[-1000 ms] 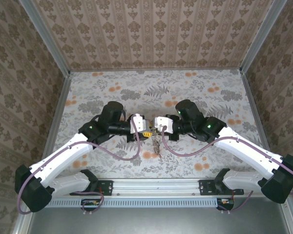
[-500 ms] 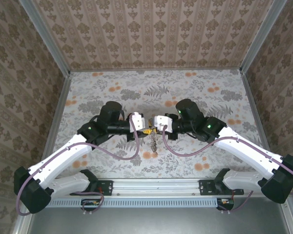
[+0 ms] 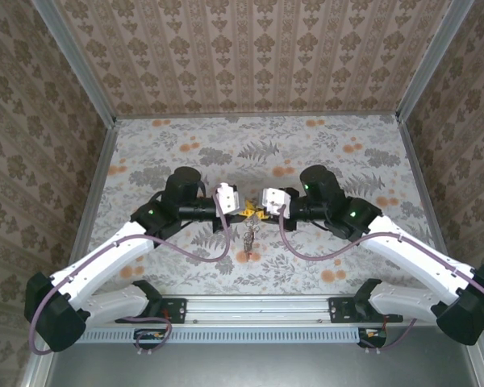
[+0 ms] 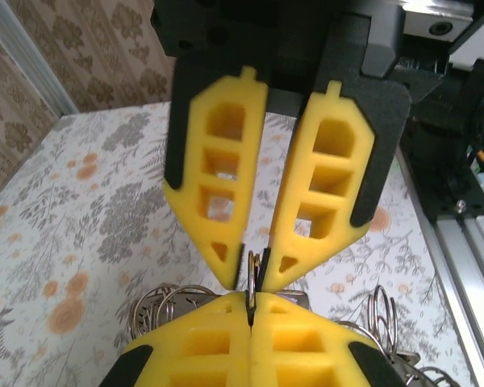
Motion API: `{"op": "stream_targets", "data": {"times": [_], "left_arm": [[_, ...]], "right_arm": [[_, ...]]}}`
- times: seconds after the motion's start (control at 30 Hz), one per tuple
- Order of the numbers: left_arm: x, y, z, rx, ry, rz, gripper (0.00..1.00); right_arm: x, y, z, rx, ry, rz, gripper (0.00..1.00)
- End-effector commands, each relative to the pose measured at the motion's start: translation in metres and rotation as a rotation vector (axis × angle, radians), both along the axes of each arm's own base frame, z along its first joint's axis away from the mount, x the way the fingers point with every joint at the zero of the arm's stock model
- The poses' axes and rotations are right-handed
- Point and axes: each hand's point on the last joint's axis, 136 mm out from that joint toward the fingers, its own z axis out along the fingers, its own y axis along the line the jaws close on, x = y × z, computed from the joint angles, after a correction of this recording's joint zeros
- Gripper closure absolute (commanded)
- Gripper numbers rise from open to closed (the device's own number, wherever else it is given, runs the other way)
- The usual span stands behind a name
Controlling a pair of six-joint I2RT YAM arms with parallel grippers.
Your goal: Put the keys on the keyring
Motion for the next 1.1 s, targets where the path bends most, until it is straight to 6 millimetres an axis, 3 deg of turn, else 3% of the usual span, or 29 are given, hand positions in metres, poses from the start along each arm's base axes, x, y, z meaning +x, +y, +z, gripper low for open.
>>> {"op": "stream_targets", "data": {"times": [0.0, 0.43, 0.87, 1.07], "left_arm": [[-0.010, -0.004, 0.033, -0.156, -0.024, -0.064, 1.00], [-0.014, -0.002, 0.039, -0.233, 0.002, -0.097, 1.00], [-0.015, -0.007, 0.039, -0.243, 0.009, -0.127, 1.00], [-0.012, -0.010, 0.031, -0.228, 0.024, -0.121, 1.00]], "right_arm": [[-0.006, 0.000, 0.020, 0.098, -0.007, 0.019, 0.76], [-0.019, -0.014, 0.019, 0.104, -0.007, 0.022, 0.73], [-0.011, 0.002, 0.023, 0.132, 0.030, 0.059, 0.82], [-0.008, 0.004, 0.027, 0.166, 0.022, 0.051, 0.91]]}}
